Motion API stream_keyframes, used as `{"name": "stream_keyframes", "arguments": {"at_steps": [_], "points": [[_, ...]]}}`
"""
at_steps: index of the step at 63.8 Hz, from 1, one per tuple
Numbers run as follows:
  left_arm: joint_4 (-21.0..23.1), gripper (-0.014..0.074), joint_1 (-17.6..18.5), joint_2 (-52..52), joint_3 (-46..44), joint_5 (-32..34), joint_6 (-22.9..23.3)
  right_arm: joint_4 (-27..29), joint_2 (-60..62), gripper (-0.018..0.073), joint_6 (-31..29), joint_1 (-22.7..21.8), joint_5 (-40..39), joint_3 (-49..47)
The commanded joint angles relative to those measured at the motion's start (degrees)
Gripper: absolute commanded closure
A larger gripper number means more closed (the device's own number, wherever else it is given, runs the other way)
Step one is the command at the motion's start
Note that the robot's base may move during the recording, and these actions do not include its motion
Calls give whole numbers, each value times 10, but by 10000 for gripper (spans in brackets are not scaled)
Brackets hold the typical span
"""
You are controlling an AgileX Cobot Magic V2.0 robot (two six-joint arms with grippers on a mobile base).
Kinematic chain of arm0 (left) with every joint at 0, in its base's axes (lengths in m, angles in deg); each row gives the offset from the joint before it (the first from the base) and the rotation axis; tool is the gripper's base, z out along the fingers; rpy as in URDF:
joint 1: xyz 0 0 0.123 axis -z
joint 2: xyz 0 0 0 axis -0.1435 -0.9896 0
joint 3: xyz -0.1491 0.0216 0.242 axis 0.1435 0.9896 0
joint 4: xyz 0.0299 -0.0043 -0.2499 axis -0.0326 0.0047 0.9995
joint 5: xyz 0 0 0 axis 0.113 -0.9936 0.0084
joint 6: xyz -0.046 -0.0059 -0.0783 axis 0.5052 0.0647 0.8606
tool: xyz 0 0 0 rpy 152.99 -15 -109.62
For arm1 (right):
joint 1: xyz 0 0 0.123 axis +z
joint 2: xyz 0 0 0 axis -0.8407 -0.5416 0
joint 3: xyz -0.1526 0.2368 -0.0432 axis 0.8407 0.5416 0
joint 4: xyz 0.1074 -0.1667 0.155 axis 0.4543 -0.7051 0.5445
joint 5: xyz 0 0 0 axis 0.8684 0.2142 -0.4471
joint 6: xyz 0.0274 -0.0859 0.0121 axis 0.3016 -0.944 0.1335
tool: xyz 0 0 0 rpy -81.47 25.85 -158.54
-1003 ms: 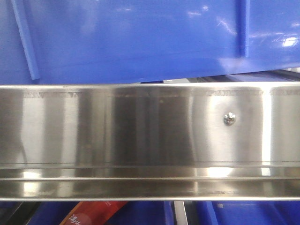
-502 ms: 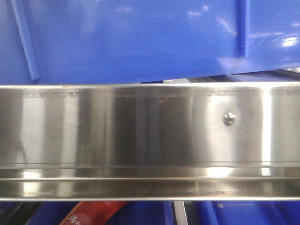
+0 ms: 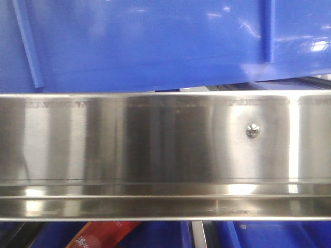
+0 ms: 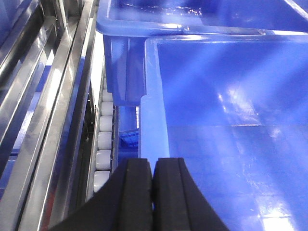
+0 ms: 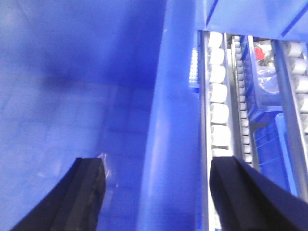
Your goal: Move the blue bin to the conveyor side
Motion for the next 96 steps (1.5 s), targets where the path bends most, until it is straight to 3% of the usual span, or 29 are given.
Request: {"name": "stream_keyframes", "arguments": {"at_steps": [1, 96], "points": [[4, 615, 1, 0, -5, 3, 0, 0, 0, 207, -6, 0, -6, 1], [4, 615, 1, 0, -5, -16, 0, 15, 31, 207, -6, 0, -6, 22]]}}
